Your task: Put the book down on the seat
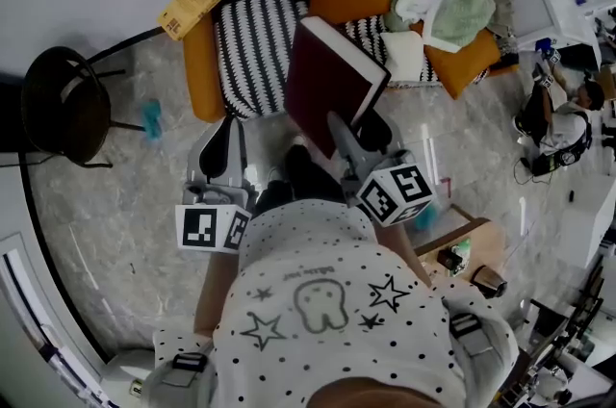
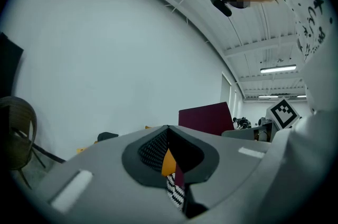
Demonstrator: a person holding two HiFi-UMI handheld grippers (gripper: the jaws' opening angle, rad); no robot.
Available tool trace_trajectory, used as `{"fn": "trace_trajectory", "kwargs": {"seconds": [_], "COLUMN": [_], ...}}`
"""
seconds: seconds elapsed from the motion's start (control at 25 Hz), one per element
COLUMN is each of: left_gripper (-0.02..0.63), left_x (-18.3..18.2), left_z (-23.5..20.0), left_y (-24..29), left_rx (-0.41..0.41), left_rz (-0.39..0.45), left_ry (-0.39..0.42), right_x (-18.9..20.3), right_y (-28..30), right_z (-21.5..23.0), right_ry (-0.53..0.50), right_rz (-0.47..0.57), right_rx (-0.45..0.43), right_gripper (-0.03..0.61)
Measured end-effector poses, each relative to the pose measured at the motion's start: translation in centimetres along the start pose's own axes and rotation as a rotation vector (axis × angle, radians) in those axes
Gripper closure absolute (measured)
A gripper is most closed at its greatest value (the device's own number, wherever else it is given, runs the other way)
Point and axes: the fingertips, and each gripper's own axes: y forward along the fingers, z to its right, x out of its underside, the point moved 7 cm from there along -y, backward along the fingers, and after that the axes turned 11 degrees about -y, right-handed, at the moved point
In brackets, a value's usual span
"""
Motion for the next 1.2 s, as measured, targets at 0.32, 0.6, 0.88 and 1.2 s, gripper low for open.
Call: {"fn": "trace_trajectory", "kwargs": {"seconds": [0.32, 0.6, 0.88, 1.2], "left_gripper": [0.617, 0.617, 0.617, 0.617], "left_x": [-0.2, -0.3, -0.6, -1.3], "left_z": [-0.4, -0.9, -0.7, -1.8], "left_y": [5.3, 9.0, 11.5, 13.6], "left_rx": [-0.028, -0.052, -0.068, -0.077], "left_rz": [0.034, 0.047, 0.076, 0.088], "left_ry": [-0.009, -0.01, 0.01, 0.015], "right_x": [-1.7, -2.2, -2.9, -3.2], "right_y": [4.7, 7.3, 8.5, 10.9], "right_z": [4.0, 6.6, 8.9, 9.9], "right_ry": [-0.016, -0.011, -0.022, -0.023], "right_rz": [0.004, -0.008, 0.004, -0.001], "right_rx": [-0.053, -0.079, -0.093, -0.104], "right_gripper": [0.356, 0.356, 0.356, 0.356]}}
